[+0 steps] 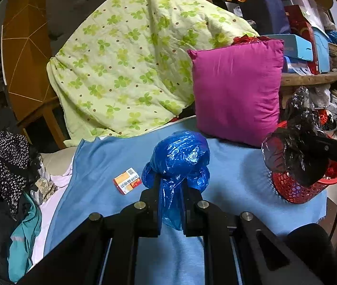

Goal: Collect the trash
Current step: 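Lift the black bag over the red basket with the right tool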

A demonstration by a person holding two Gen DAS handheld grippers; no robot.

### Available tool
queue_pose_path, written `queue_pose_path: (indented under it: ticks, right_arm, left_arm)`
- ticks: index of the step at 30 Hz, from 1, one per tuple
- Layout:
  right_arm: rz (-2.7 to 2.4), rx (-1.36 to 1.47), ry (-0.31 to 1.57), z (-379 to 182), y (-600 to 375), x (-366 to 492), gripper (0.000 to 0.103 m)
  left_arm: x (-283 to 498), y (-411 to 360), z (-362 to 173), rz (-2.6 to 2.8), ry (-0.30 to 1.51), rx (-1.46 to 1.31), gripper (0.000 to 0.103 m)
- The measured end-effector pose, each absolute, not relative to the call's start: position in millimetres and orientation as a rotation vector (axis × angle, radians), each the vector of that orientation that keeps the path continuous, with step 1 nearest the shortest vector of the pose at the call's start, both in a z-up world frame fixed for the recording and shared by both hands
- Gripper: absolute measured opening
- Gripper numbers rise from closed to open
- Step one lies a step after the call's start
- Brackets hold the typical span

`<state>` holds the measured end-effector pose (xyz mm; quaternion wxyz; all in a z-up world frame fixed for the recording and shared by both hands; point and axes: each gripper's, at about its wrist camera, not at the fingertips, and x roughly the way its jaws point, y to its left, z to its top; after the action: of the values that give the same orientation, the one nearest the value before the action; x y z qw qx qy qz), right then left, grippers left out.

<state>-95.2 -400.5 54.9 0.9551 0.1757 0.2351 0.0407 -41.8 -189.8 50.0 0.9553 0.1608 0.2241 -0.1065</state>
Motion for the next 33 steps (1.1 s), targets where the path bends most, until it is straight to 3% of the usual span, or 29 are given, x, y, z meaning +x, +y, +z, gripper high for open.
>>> queue_pose_path:
  ticks: [33]
  right_arm:
    - [-0.143, 0.224, 0.451, 64, -415, -111, 0.04]
  left_arm:
    - [-47, -232, 42, -0.329, 0.52, 0.364, 0.013]
